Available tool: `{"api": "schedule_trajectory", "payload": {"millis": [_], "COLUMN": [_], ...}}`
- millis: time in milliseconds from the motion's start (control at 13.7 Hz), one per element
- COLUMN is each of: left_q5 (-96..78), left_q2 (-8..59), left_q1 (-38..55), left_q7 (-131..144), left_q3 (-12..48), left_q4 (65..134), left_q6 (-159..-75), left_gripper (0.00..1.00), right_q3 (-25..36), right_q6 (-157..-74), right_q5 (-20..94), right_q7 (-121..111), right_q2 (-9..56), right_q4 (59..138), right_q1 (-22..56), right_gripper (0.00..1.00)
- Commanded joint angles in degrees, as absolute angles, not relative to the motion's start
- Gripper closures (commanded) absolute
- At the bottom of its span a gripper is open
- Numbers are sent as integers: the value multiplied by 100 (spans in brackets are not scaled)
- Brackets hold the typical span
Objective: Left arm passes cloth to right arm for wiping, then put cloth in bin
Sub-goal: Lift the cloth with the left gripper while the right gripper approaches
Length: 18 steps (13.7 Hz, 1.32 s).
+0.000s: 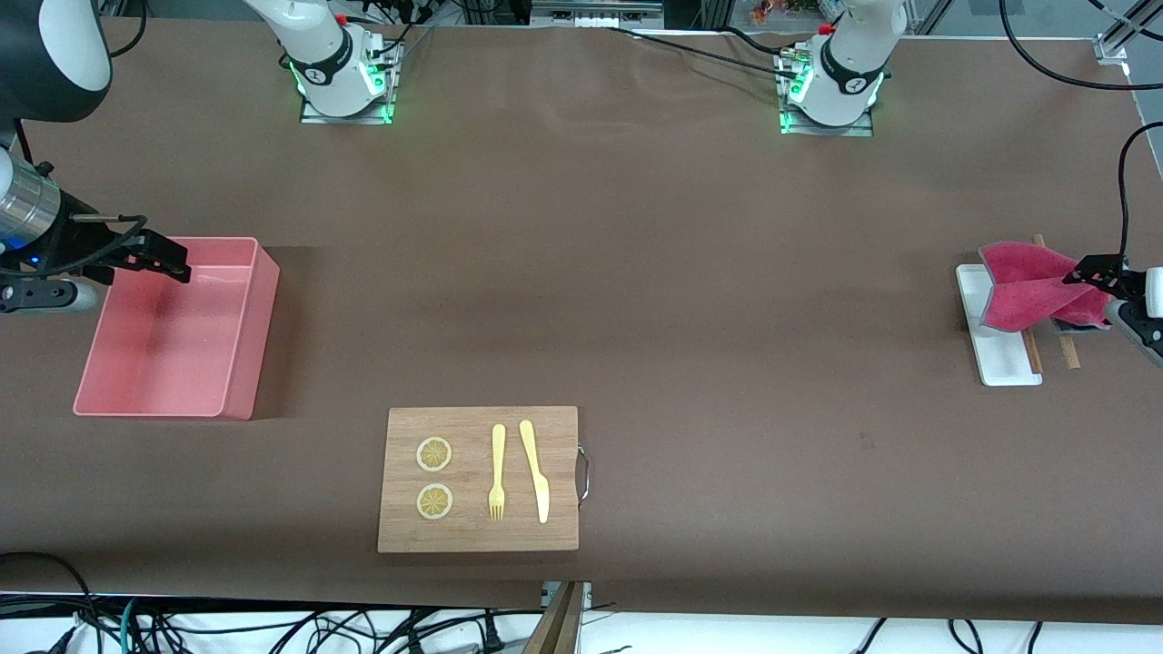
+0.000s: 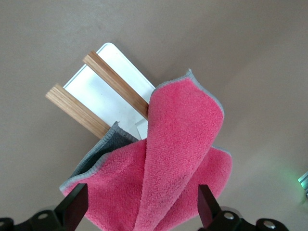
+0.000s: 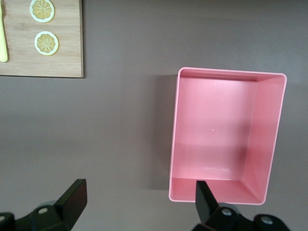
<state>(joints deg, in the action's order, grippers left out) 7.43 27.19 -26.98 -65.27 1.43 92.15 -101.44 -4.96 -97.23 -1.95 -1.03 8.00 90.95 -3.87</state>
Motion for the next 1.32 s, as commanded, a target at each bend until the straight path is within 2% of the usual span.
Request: {"api": "schedule_trajectory", "payload": {"millis": [0, 292, 365, 438, 585, 658, 950, 1096, 1242], "left_q5": [870, 800, 774, 773, 791, 800, 791, 782, 678], "left_q2": [2689, 2707, 2716, 2716, 2707, 2698, 2663, 2654, 2654], "left_q1": [-2716, -2970, -2971, -2953, -2953, -2953, -2909, -2822, -2559], "left_q7": [-6697, -6794, -6794, -6794, -6820, -6820, -6794, -6741, -6637], "left_q3": [158, 167, 167, 167, 167, 167, 184, 237, 246], "left_q4": [9325, 9509, 9492, 9483, 9457, 9448, 9361, 9037, 8554], "left_q6": [-10195, -10204, -10204, -10204, -10187, -10143, -9818, -9530, -8872], "left_gripper": [0, 2, 18, 44, 84, 100, 100, 100, 100], "right_q3": [-588, -957, -975, -1010, -1177, -1221, -1519, -1748, -1889], "right_q6": [-9817, -9896, -9949, -9967, -10011, -10054, -10230, -10397, -10503], "right_q5": [-1, 299, 308, 308, 386, 395, 396, 396, 396], "right_q7": [436, 1510, 1651, 1774, 2002, 2187, 3004, 3460, 3848], "right_q2": [729, 782, 791, 817, 844, 870, 940, 1002, 1028], "right_q4": [9193, 9193, 9193, 9193, 9185, 9185, 9176, 9184, 9193], "right_q1": [-413, -404, -404, -396, -396, -396, -378, -378, -360], "right_gripper": [0, 0, 0, 0, 0, 0, 0, 0, 0]}}
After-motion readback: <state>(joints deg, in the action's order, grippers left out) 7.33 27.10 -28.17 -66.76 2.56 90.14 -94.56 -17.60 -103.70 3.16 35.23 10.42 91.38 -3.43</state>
